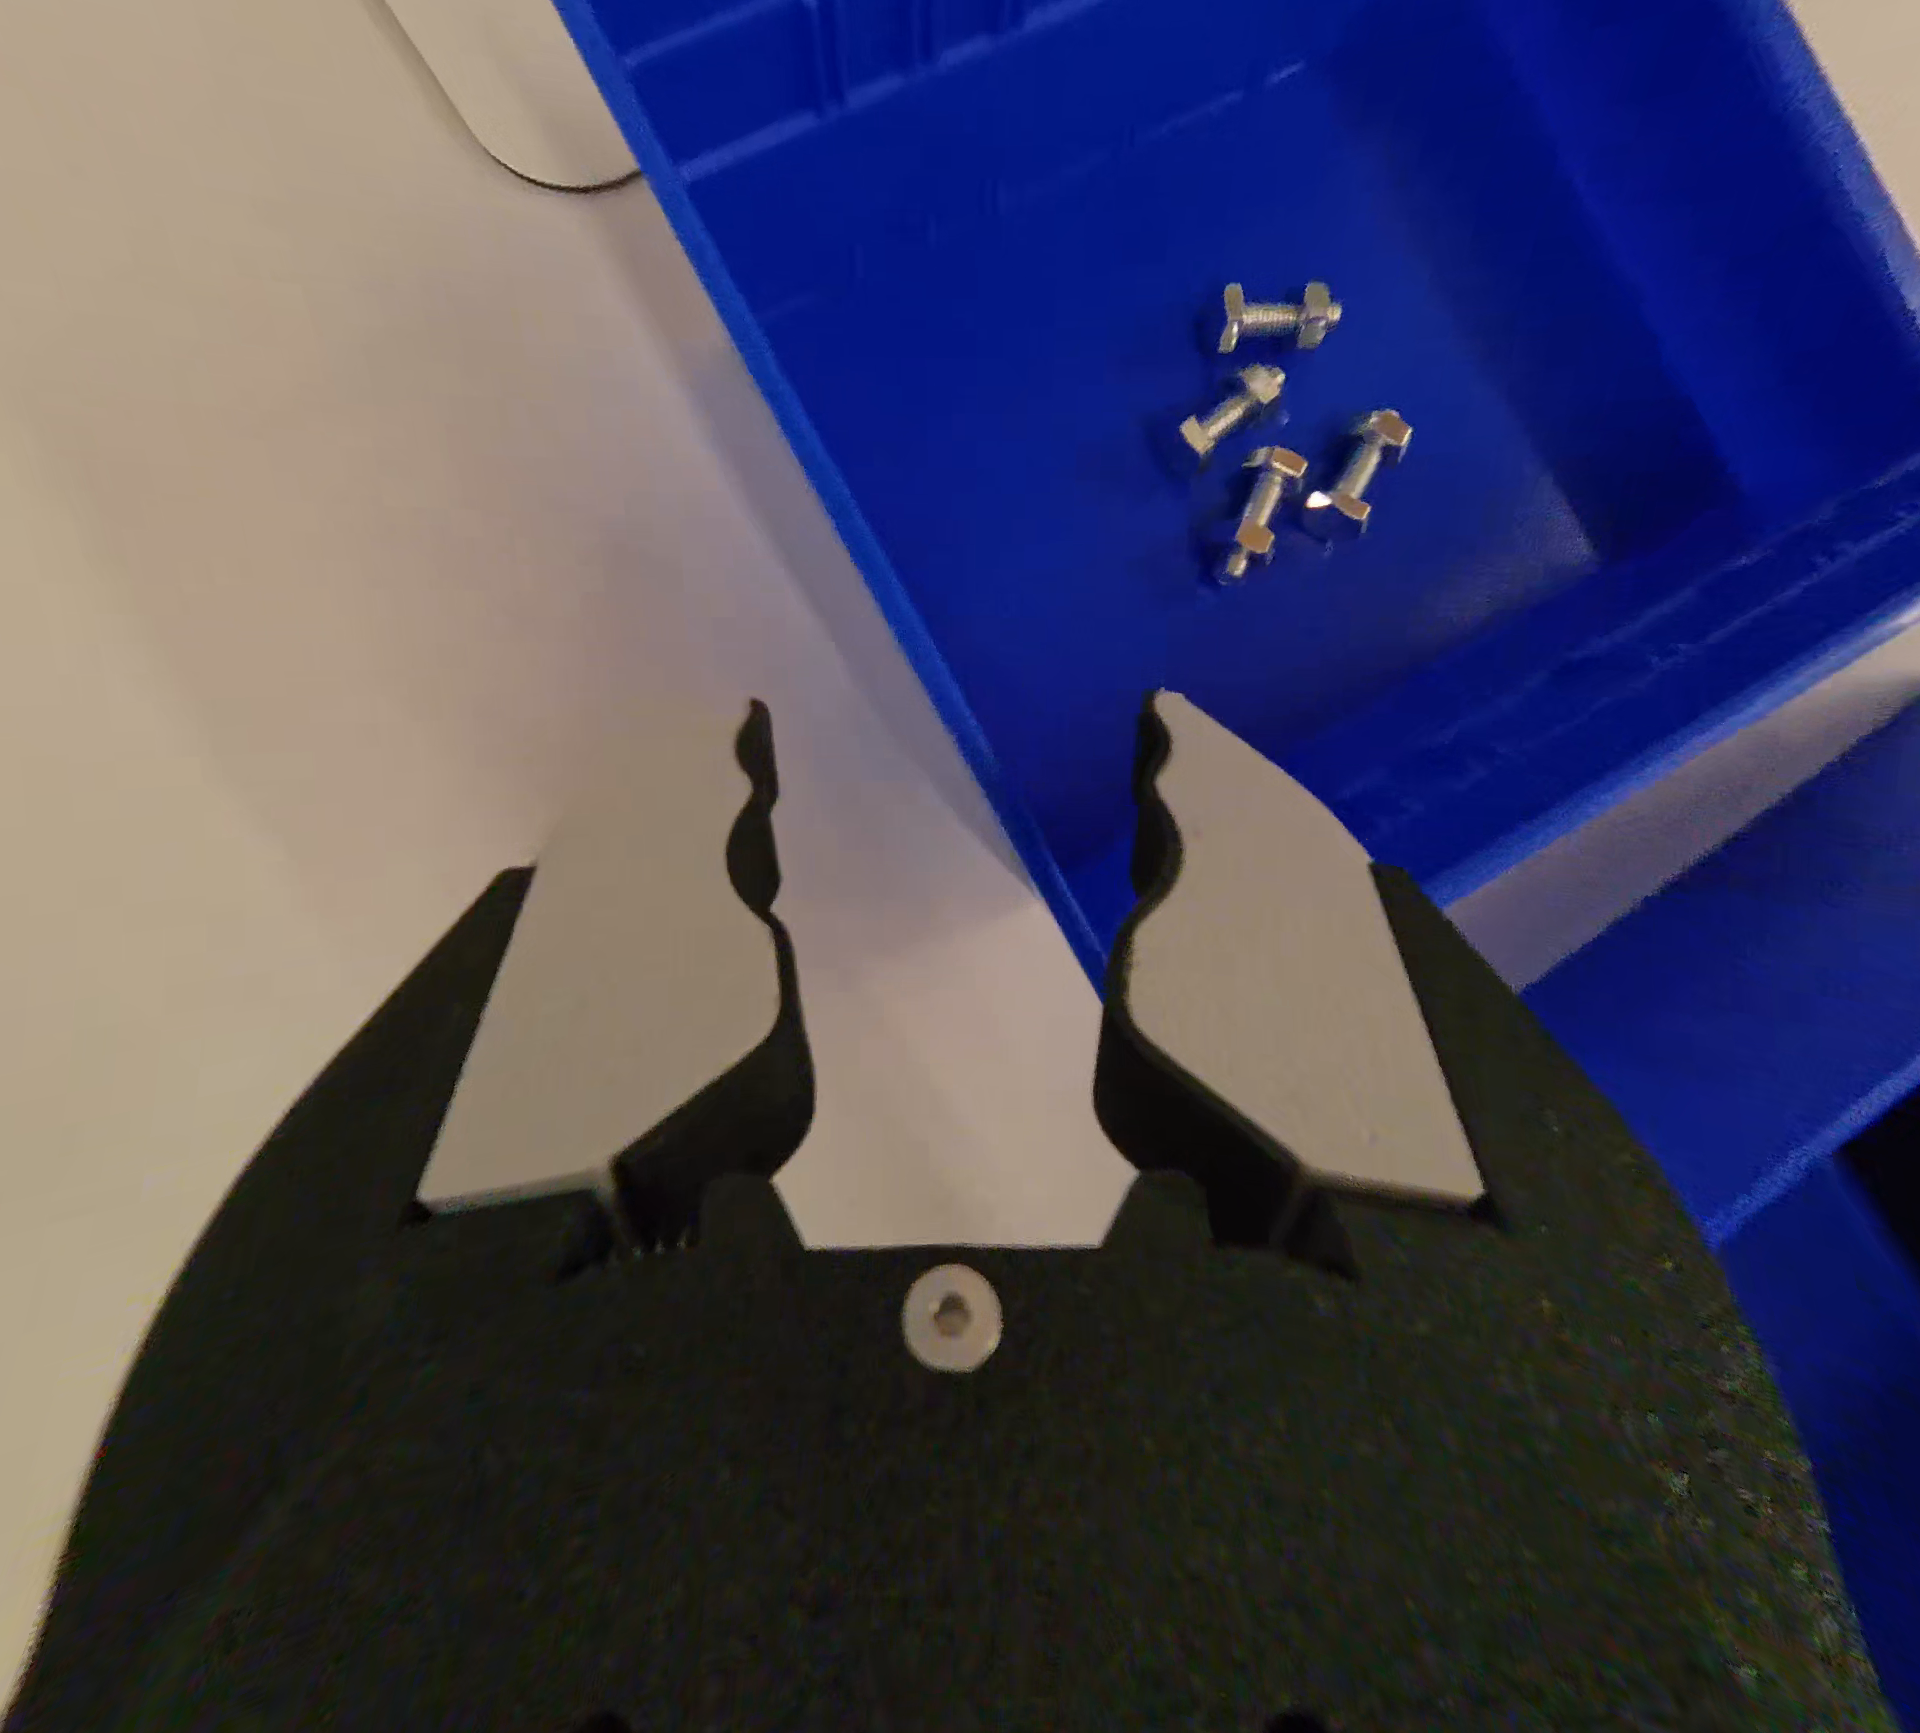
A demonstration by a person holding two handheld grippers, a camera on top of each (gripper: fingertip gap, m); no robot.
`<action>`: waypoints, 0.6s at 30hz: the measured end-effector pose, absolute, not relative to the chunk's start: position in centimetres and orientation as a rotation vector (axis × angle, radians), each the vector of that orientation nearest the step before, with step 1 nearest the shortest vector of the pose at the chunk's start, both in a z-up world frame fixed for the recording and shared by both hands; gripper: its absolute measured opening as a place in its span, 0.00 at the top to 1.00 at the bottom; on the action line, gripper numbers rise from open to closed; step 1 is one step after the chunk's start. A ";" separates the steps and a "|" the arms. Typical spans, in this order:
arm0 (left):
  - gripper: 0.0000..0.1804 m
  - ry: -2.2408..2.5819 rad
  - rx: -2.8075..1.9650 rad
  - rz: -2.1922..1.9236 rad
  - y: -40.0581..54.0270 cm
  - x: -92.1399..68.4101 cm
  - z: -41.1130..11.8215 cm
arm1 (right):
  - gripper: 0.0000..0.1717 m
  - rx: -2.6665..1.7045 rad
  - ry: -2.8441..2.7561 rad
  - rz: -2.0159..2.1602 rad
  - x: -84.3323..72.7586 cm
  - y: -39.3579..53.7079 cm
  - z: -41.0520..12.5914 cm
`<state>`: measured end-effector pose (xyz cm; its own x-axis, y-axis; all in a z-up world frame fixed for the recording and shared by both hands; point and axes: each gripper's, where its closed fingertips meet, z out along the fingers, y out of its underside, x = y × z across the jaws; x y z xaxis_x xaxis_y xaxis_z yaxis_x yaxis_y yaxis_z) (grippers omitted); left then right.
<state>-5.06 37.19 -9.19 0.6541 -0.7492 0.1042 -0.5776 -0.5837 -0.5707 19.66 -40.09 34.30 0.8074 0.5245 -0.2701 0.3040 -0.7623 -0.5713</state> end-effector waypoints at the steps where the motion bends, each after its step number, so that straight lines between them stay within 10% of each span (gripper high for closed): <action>1: 0.65 1.051 -2.395 -0.460 37.2 -5.0 -9.6 | 0.61 -2.478 -0.623 0.568 19.7 -39.9 34.3; 6: 0.80 1.167 -2.447 -0.601 35.6 -4.2 -10.3 | 0.85 -2.464 -0.740 0.503 20.6 -39.5 34.3; 18: 0.97 1.112 -2.462 -0.323 38.7 -11.1 -10.1 | 0.86 -2.508 -0.909 0.427 24.5 -39.1 34.2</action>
